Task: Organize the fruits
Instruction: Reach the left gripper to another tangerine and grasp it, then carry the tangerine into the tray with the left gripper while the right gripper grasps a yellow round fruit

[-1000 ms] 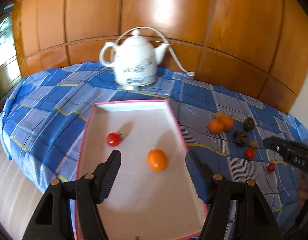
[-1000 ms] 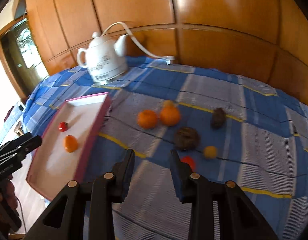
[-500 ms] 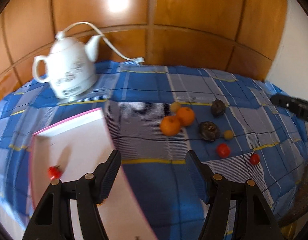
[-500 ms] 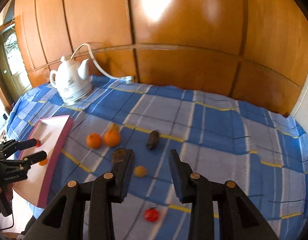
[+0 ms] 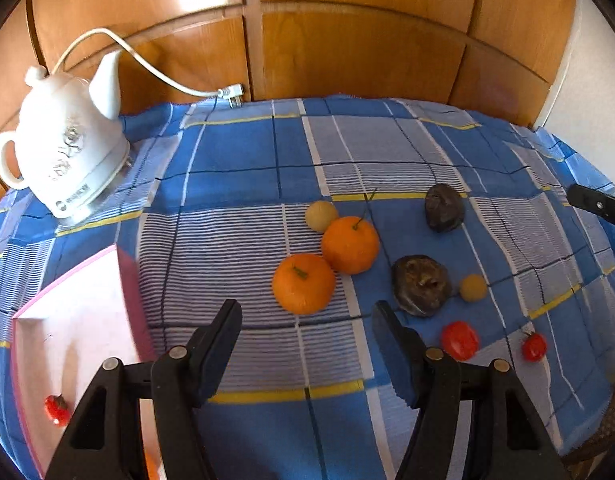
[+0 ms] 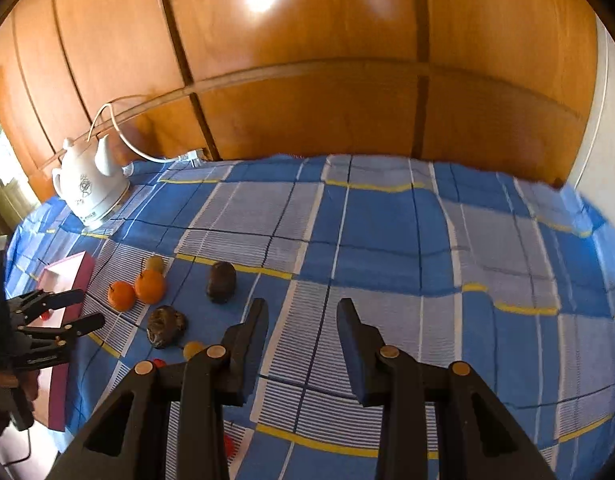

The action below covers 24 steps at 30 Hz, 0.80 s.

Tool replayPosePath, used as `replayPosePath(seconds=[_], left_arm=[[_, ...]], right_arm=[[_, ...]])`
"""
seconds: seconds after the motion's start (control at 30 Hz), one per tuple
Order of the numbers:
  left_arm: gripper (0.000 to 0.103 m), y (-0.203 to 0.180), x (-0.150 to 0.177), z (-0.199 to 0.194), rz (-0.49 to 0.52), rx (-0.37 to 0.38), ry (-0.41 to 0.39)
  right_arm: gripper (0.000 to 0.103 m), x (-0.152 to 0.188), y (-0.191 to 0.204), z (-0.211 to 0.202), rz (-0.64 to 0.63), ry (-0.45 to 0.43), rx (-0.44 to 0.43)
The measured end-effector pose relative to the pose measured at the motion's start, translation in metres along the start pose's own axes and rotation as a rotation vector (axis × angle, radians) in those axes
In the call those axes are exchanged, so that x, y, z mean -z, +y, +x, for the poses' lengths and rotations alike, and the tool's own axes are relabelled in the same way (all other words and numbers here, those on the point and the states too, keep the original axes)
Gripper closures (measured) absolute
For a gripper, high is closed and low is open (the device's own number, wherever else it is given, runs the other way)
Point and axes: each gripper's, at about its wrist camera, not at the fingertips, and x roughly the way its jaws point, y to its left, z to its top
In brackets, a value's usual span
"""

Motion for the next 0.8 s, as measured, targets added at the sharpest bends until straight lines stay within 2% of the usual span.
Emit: replayPosePath(seconds=[0.17,0.37,0.57,0.7,0.8], left_arm=[[0.037,0.004,-0.006,0.018,-0.026,0.017,0.022],[0.062,0.007,-0.009,0.036,-0.054,0.051,0.046],[0.063,0.007,0.002,0.021,-0.103,0.070,0.001],[0.063,-0.012,0.028,-0.014,-0.082,0.066,-0.067],[0.063,-0.023,0.053,-0.028,-0.098,0.067,-0.086]], right_arm=[[0.067,-0.001,-0.006,0.000,0.057,0.010,-0.064],[0.067,-0.001,0.000,0.007,0.056,0.037,-0.098],[0.067,0.002,0.011,0.017,0.011,0.080,-0.119],[0.067,0.006,0.021,0.020,-0.028,0.101,-0.147],[0.067,0.010,0.030,0.023,-0.068,0.121,-0.158]])
